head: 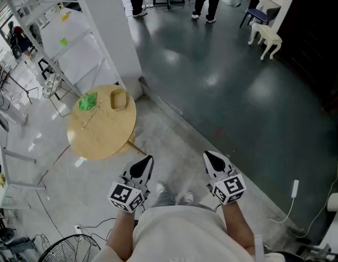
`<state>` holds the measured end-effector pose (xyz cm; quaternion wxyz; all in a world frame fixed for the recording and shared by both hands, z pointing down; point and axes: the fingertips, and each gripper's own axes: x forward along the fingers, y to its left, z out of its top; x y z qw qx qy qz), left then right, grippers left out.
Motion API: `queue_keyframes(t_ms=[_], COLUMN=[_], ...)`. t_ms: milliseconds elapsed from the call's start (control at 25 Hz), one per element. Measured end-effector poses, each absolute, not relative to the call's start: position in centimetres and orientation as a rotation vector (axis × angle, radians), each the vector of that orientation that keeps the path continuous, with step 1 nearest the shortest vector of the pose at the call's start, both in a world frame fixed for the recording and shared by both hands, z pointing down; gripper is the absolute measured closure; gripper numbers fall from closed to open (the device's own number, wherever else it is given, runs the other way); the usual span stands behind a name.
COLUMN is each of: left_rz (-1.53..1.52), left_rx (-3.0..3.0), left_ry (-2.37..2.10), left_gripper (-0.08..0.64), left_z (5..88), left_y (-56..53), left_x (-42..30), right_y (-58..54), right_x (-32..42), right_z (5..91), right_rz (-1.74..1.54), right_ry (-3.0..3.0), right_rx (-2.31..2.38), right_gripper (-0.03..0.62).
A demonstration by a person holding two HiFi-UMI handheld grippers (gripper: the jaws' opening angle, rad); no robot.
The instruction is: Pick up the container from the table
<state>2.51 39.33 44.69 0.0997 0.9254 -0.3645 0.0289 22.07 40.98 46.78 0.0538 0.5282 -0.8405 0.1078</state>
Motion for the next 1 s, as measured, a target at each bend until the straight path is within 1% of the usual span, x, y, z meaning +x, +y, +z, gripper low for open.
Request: queue_keyframes(t_ms=[520,760,1000], left_rz=[0.094,0.096,0.124], left_rx=[2.757,2.693,2.633], left_ry=[-1.061,-1.099,-1.163], left_gripper=[0.545,0.543,0.543], left_z=[44.8,46.5,49.3], left_y=[31.4,28.0,23.2], left_x=[-4.4,-9.4,-11.5], right_y=[32.8,28.4,22.2], right_x=[15.1,12.5,11.3], right_z=[45.0,45.7,47.7], right_rz=[0.304,0.322,0.348], right_ry=[-2.574,-2.508,-2.525], right_rx=[1.625,1.634,1.601], right_gripper=[0.568,0.568,0.566])
